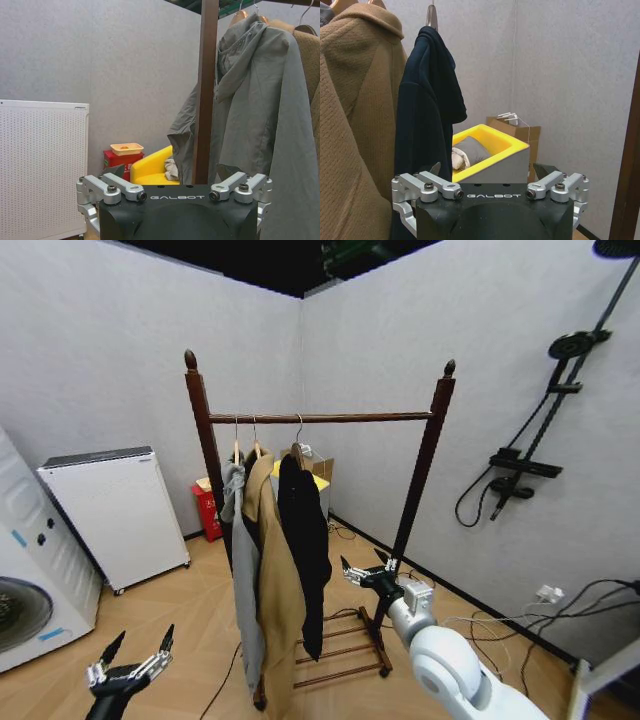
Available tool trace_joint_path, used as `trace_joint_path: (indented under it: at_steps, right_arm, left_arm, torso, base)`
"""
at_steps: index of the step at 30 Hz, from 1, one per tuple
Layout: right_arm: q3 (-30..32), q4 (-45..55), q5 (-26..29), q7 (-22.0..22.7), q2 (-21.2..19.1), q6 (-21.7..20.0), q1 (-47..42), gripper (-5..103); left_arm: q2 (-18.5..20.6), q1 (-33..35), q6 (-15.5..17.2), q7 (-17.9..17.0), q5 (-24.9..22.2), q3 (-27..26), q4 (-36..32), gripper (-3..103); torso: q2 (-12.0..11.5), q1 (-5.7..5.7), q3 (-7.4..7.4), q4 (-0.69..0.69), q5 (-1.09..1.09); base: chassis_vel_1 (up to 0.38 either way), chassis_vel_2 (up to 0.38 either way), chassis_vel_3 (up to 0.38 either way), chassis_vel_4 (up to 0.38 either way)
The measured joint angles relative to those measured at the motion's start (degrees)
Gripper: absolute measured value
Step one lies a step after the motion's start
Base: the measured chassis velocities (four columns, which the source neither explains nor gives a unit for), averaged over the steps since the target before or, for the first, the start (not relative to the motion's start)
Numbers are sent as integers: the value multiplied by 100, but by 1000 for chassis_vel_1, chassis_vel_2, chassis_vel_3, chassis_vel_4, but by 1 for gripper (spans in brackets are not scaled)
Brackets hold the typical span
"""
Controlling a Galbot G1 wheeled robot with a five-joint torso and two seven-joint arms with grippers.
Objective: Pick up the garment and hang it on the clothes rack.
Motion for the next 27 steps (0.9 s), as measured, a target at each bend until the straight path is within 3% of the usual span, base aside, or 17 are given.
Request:
trace_joint_path:
  at_steps: [27]
  right_arm:
    - [-19,20,-222,-117,40,5,-250,100]
  left_arm:
    - [0,0,0,0,0,0,0,100]
  torso:
    - [0,-1,0,0,0]
  base:
    - [50,-57,-56,43]
